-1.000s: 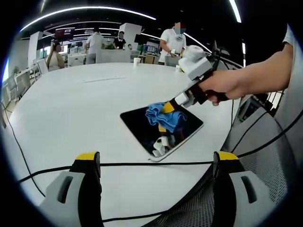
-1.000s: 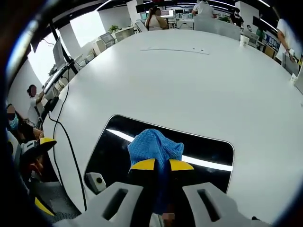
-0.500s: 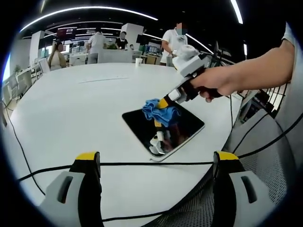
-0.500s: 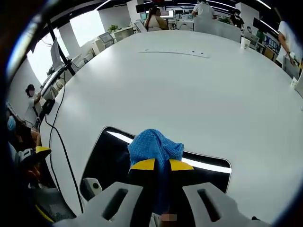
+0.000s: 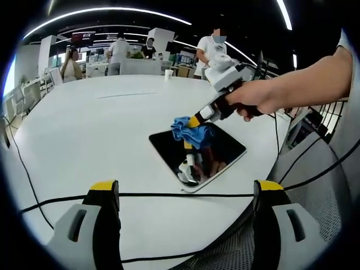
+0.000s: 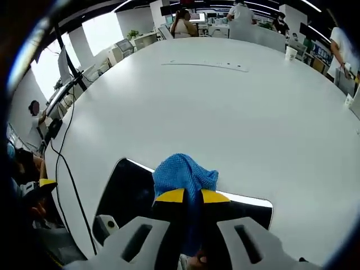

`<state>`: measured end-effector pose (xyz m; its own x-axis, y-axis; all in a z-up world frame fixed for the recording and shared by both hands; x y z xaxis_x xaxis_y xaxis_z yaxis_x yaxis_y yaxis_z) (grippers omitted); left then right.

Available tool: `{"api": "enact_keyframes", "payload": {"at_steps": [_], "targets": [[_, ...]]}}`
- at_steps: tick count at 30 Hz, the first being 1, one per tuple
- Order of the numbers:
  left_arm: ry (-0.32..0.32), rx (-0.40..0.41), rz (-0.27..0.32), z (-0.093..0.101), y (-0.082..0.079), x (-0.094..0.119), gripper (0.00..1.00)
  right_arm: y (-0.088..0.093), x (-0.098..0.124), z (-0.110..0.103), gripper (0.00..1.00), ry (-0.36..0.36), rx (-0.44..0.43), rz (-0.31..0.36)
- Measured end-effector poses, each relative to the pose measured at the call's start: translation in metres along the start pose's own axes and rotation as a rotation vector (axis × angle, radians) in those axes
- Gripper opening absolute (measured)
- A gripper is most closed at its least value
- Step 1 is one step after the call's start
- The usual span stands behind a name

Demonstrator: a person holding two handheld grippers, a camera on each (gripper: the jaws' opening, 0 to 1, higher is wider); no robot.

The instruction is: Wipe the mirror surface with the cleaning cloth until all visible marks leave the cleaned area.

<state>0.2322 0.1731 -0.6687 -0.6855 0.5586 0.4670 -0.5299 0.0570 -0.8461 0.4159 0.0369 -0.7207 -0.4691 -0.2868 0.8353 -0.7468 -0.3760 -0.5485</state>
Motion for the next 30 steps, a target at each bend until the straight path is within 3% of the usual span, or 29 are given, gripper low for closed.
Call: {"api": "enact_keyframes", "payload": {"at_steps": [16,30], "targets": [[0.001,0.001,0.005,0.0,-0.001,-0.001,0.99,0.0,0.001,0.001,0.04,-0.033,-0.04,0.013],[0.005,-0.004,0.002,0.001,-0.001,0.0,0.99,0.003,0.004,0.013,0.04,-0.009,-0.022,0.008]]}}
Point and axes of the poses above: the point that each gripper's makers call its tool centre point, and the gripper's own axes: x roughly backward along the fingers, z roughly to its right, y roughly out of its underside, the point moved 2 cm from there along x, roughly backward along the fingers, and after that the axes turned 4 degrees about y, right-handed, at the moved point
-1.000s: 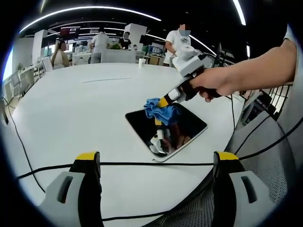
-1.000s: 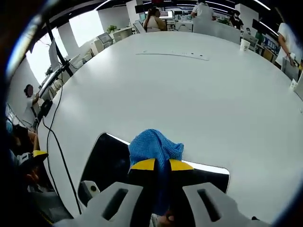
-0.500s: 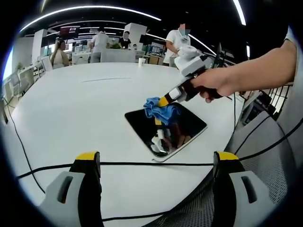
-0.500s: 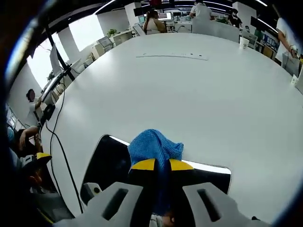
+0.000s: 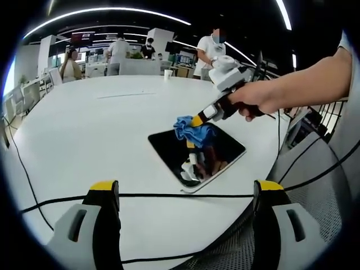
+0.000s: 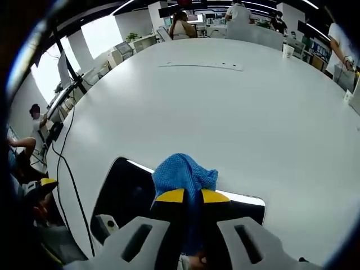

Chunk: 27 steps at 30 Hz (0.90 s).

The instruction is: Wipe the mirror surface with the cleaning cloth until all visible marks leave the cleaned area.

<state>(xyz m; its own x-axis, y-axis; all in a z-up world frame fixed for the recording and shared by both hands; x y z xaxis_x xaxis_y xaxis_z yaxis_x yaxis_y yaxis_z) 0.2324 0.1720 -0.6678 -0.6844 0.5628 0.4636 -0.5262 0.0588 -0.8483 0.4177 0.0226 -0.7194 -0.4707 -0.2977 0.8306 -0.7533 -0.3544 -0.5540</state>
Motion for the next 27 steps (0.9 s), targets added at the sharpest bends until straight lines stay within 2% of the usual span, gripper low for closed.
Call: {"api": "enact_keyframes", "payload": {"at_steps": [27], "targets": [[0.008,-0.007,-0.015,0.0,0.003,-0.002,0.99,0.003,0.003,0.025,0.03,0.027,-0.009,0.0]]}}
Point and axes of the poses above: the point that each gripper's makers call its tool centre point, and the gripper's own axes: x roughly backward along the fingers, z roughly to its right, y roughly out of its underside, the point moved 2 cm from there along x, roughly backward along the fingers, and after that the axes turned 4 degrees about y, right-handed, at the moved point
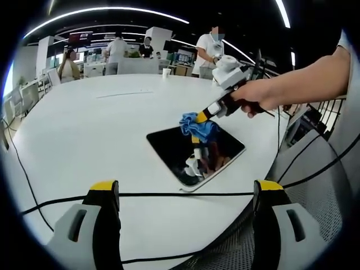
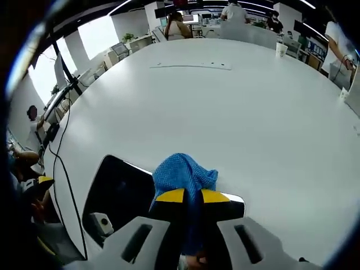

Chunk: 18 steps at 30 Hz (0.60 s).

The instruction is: Wipe the mirror surface with the cleaning cloth until all visible marks leave the cleaned area.

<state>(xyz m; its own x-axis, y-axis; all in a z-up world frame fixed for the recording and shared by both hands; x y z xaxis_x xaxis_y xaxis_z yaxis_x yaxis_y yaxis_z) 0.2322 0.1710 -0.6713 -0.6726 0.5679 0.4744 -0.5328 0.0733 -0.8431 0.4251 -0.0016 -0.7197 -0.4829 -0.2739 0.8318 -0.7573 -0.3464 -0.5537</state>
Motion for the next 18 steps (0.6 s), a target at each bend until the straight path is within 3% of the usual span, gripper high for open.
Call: {"api": "enact_keyframes", "payload": {"at_steps": [18], "targets": [[-0.006,0.004,0.012,-0.0004,-0.0018,0.0011,0.99,0.0026,0.0025,0.0038,0.03,0.019,-0.027,-0.006]]}}
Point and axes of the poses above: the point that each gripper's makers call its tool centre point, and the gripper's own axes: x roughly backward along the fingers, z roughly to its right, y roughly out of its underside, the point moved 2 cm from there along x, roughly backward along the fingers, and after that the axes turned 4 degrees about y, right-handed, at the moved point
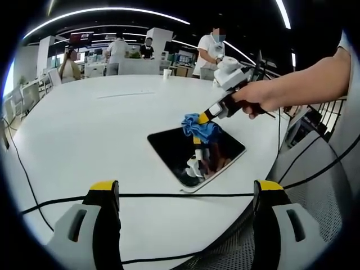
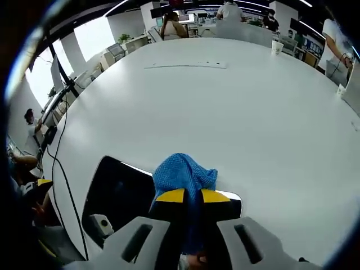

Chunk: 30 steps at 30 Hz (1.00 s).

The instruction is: Wipe the mirror surface with the cleaning cloth until all visible marks leave the cleaned area.

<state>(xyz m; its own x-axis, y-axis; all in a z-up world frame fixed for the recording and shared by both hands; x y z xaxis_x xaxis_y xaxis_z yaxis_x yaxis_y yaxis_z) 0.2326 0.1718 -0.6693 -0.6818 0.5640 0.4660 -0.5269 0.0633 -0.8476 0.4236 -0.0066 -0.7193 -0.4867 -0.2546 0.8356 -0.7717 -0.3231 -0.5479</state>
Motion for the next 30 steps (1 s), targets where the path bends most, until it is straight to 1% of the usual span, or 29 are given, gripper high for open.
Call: {"api": "enact_keyframes", "payload": {"at_steps": [8,12,30], "targets": [[-0.004,0.001,0.004,-0.001,0.0,0.0,0.99,0.01,0.007,0.0,0.03,0.021,-0.021,0.022],[-0.006,0.0,0.007,-0.001,-0.001,0.0,0.99,0.017,0.011,-0.001,0.03,0.026,-0.015,0.03],[0.001,-0.012,0.008,0.0,-0.001,0.0,0.99,0.051,0.032,-0.009,0.03,0.036,-0.025,0.041]]}}
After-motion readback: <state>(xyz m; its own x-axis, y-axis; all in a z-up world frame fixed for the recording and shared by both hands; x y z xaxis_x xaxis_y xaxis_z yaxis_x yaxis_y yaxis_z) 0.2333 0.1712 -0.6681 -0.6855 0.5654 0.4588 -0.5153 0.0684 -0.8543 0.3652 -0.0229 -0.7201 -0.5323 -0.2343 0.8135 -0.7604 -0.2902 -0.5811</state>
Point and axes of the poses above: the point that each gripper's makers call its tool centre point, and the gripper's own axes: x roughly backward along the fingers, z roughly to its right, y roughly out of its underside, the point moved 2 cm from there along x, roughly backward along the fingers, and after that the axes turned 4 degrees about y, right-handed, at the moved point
